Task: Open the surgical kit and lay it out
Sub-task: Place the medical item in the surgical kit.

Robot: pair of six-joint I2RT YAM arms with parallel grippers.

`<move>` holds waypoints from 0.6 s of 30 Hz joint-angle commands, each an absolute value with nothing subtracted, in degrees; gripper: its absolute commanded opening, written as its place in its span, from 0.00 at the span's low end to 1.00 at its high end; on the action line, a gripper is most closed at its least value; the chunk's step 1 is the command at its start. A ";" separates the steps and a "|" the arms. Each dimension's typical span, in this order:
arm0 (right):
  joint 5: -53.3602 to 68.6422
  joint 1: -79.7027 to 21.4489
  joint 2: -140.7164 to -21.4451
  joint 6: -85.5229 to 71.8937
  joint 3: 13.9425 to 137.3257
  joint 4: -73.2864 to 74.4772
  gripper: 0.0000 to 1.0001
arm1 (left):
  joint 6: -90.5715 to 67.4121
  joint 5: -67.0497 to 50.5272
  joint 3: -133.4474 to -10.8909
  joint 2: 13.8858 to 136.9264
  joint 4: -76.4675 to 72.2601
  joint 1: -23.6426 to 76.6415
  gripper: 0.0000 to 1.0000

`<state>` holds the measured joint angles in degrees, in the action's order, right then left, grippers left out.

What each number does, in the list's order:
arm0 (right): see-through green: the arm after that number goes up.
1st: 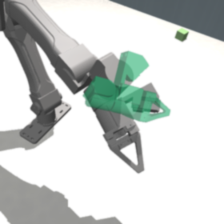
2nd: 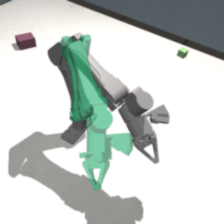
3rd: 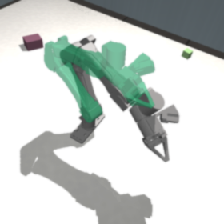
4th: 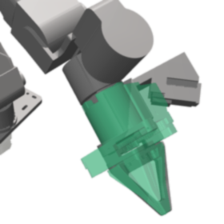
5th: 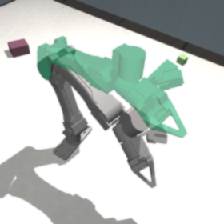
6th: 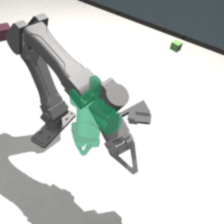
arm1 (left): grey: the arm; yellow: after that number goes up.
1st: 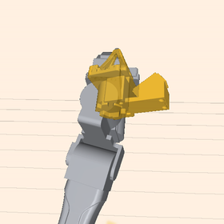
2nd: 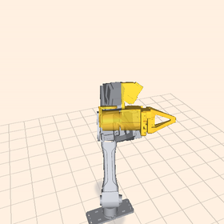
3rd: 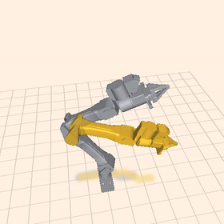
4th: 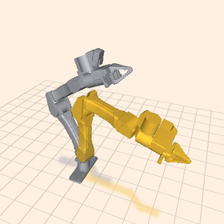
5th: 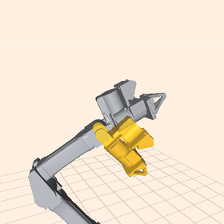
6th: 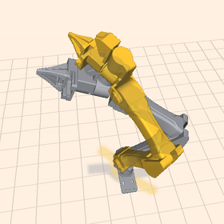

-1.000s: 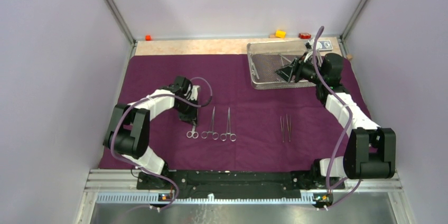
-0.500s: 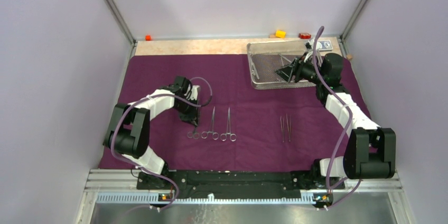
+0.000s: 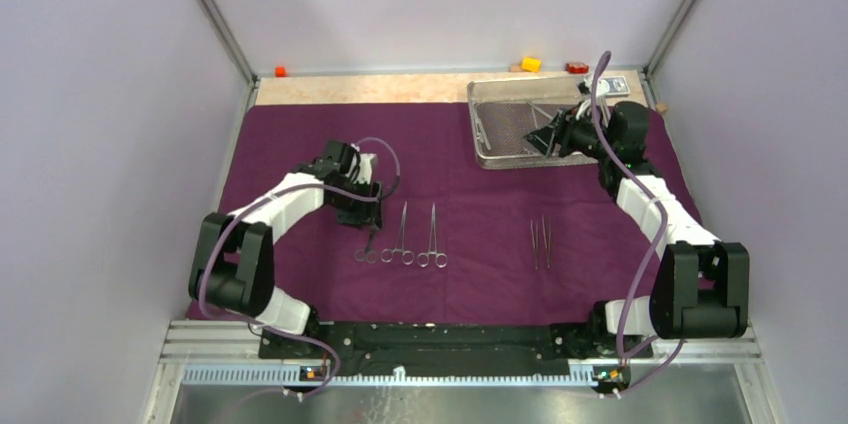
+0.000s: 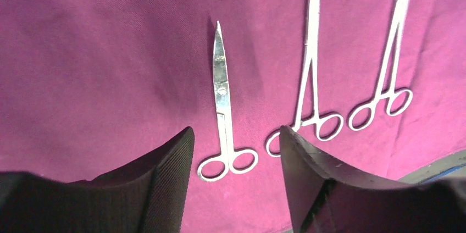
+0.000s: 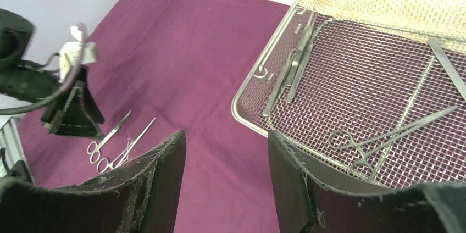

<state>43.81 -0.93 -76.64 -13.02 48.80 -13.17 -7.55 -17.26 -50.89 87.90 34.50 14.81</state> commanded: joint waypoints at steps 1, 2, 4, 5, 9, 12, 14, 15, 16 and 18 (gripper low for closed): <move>39.24 -0.56 -76.97 -9.27 52.40 -10.60 0.56 | -6.51 -16.95 -51.30 80.35 33.38 14.77 0.67; 38.48 -0.55 -77.03 -8.88 52.77 -10.03 0.56 | -6.36 -16.96 -51.42 79.35 33.33 14.81 0.70; 36.84 -0.53 -77.19 -7.91 53.44 -8.60 0.56 | -5.84 -17.19 -51.73 77.44 33.22 14.77 0.76; 35.84 -0.53 -77.36 -7.10 53.90 -7.77 0.56 | -5.49 -17.45 -51.95 76.75 33.17 14.77 0.80; 31.55 -0.59 -79.29 -4.37 57.29 -3.39 0.56 | -2.59 -18.63 -54.67 75.15 33.47 14.77 0.99; 29.06 -0.68 -82.67 -1.01 61.08 1.06 0.56 | -0.59 -18.23 -58.91 75.26 34.52 14.77 0.99; 27.21 -0.70 -85.66 1.49 63.96 4.21 0.56 | 1.69 -17.54 -62.11 75.68 35.49 14.77 0.99; 25.62 -0.67 -87.30 2.59 65.63 5.94 0.57 | 2.52 -17.53 -63.28 75.91 35.43 14.77 0.99; 24.27 -0.70 -89.52 3.61 66.94 7.07 0.57 | 3.07 -17.50 -64.18 75.87 35.09 14.77 0.99; 21.74 -0.68 -93.01 5.13 69.79 9.30 0.59 | 3.56 -17.49 -64.83 75.64 33.71 14.77 0.99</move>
